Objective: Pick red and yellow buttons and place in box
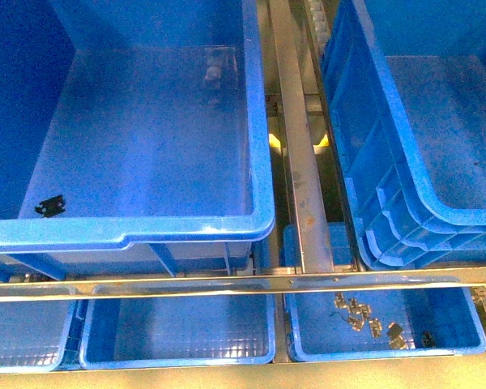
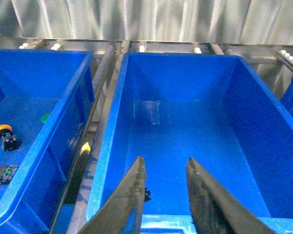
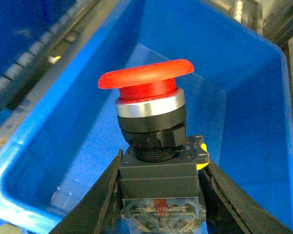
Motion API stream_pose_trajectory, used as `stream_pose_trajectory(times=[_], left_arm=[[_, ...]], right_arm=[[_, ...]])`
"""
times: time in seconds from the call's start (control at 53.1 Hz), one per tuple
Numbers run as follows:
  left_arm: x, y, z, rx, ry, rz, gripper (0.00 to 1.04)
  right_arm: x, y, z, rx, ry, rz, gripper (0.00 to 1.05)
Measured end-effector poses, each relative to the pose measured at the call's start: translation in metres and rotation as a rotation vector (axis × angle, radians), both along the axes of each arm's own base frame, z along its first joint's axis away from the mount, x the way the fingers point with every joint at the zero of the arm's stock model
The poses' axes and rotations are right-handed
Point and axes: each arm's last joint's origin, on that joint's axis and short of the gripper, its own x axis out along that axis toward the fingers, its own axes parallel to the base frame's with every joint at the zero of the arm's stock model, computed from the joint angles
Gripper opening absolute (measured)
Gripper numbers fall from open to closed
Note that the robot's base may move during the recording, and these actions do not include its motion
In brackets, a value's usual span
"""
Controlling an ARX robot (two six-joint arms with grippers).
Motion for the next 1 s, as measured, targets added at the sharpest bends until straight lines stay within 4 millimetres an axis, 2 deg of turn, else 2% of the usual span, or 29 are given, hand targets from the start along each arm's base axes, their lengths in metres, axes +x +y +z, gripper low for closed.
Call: stream_pose_trajectory(times=[0.151, 0.226, 0.264, 0.358, 0.415, 0.433, 0.49, 0.641, 0.697, 0.942, 0.999], left_arm=[[0.0, 0.0, 0.0, 0.0, 0.0, 0.0, 0.55], [0.0, 0.0, 0.0, 0.0, 0.0, 0.0, 0.65], [0.0, 0.0, 0.0, 0.0, 0.0, 0.0, 0.72], [0.0, 0.0, 0.0, 0.0, 0.0, 0.0, 0.87], [0.0, 0.0, 0.0, 0.0, 0.0, 0.0, 0.94], [0.0, 0.0, 0.0, 0.0, 0.0, 0.0, 0.98], [0.0, 0.0, 0.0, 0.002, 0.0, 0.0, 0.98], [0.0, 0.0, 0.0, 0.001, 0.0, 0.0, 0.97], [0.0, 0.0, 0.0, 0.001, 0.0, 0.0, 0.97], [0.0, 0.0, 0.0, 0.001, 0.0, 0.0, 0.97], [0.0, 0.0, 0.0, 0.001, 0.0, 0.0, 0.97]], right_arm=[[0.051, -0.023, -0.009, -0.012, 0.023, -0.047, 0.36], [0.074, -0.029, -0.016, -0.014, 0.051, -0.059, 0.36], [0.093, -0.032, -0.023, -0.016, 0.084, -0.072, 0.36], [0.126, -0.039, -0.036, -0.014, 0.138, -0.107, 0.36], [0.14, -0.041, -0.041, -0.012, 0.158, -0.123, 0.36], [0.153, -0.042, -0.045, -0.005, 0.17, -0.133, 0.36], [0.166, -0.043, -0.047, 0.008, 0.18, -0.152, 0.36], [0.225, -0.043, -0.052, 0.052, 0.188, -0.229, 0.36], [0.237, -0.039, -0.056, 0.063, 0.193, -0.238, 0.36], [0.255, -0.032, -0.066, 0.106, 0.221, -0.261, 0.36], [0.257, -0.03, -0.067, 0.117, 0.218, -0.262, 0.41]])
